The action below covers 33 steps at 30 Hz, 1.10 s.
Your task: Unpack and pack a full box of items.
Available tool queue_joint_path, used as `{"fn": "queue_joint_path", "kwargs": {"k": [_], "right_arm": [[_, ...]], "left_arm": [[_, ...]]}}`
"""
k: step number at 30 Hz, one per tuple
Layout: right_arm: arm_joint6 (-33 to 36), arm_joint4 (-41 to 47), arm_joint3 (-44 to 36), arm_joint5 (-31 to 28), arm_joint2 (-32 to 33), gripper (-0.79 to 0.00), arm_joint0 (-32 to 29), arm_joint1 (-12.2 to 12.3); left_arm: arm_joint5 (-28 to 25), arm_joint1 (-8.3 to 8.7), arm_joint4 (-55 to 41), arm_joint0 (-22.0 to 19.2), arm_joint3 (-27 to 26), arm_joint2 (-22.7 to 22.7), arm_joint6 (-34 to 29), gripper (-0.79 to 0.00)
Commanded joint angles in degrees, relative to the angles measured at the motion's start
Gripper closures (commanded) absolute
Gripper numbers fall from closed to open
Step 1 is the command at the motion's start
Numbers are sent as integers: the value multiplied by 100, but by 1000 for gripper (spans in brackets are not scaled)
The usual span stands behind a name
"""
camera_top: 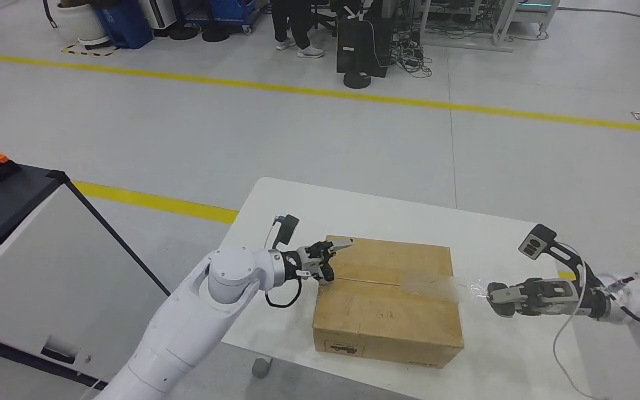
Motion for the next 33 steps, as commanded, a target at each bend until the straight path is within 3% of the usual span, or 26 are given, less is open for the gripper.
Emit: {"fn": "queue_joint_path", "kwargs": {"k": [1,10,18,24,33], "right_arm": [[0,0,0,0,0,0,0,0],[0,0,0,0,0,0,0,0],[-397,-329,-684,256,-108,0,140,-92],[-705,-739,-992,891,-488,0,673,-238],[-963,-1327,-1020,1669,-1570,0,1797,-657]], "left_arm": [[23,27,134,40,-150,-87,55,-785],[437,206,725,491,-1051,-730,328,-785],[458,317,1074,1048,-1749,-1330,811,-785],[454,355,1318,1264,-1953,-1612,1129,-785],[564,362,1726,1292,-1972,-1793,1590,-785]]}}
